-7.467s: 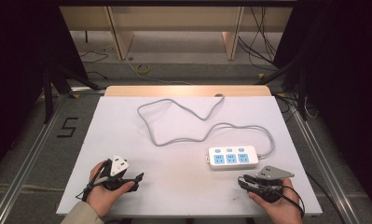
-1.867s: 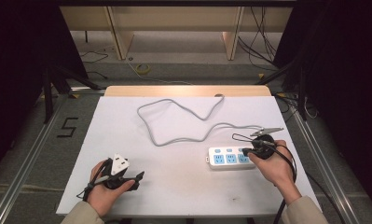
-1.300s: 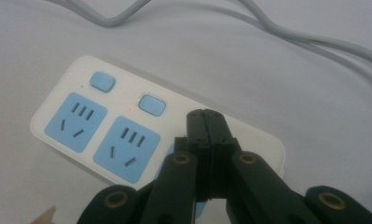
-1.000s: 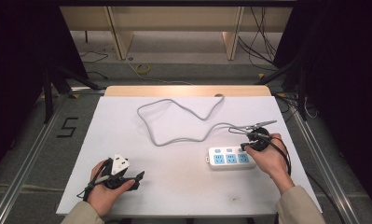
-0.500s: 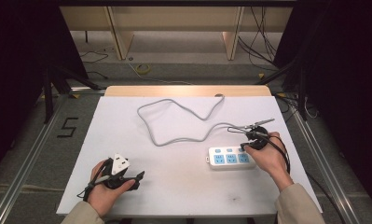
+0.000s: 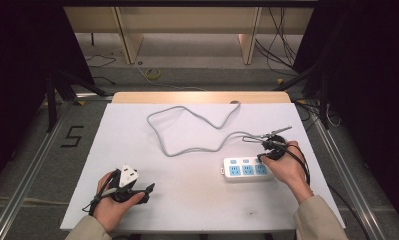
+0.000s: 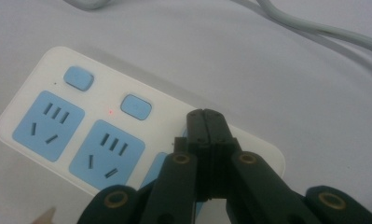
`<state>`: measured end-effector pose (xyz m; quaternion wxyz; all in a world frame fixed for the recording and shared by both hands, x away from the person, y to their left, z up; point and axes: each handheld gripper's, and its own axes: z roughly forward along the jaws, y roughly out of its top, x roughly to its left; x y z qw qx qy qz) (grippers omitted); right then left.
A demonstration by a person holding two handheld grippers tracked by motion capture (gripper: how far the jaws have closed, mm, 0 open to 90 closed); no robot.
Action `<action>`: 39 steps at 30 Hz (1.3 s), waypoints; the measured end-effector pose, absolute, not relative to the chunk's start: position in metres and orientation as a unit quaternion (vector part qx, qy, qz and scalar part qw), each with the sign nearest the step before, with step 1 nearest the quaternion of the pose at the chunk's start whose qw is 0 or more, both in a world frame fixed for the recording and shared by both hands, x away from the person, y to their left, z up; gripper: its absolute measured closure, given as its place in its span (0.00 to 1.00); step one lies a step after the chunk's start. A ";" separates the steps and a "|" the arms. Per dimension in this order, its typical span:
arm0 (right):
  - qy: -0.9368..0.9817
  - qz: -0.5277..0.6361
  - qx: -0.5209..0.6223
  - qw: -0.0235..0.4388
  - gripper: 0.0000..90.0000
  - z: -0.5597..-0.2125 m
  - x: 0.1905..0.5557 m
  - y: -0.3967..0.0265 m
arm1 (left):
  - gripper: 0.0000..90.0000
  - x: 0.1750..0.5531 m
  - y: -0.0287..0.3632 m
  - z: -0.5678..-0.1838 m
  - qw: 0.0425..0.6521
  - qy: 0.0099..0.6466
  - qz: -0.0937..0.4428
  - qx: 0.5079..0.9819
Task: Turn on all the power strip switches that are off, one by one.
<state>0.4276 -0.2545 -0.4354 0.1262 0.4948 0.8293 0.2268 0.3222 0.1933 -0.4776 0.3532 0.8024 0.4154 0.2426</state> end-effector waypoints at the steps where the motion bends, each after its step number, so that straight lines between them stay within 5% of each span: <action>1: 0.830 0.226 0.495 0.126 1.00 -0.435 0.428 -0.254 | 0.25 0.322 0.193 -0.478 0.353 0.415 0.243 0.802; 39: 0.829 0.214 0.499 0.131 1.00 -0.438 0.432 -0.252 | 0.25 0.322 0.193 -0.478 0.351 0.414 0.243 0.804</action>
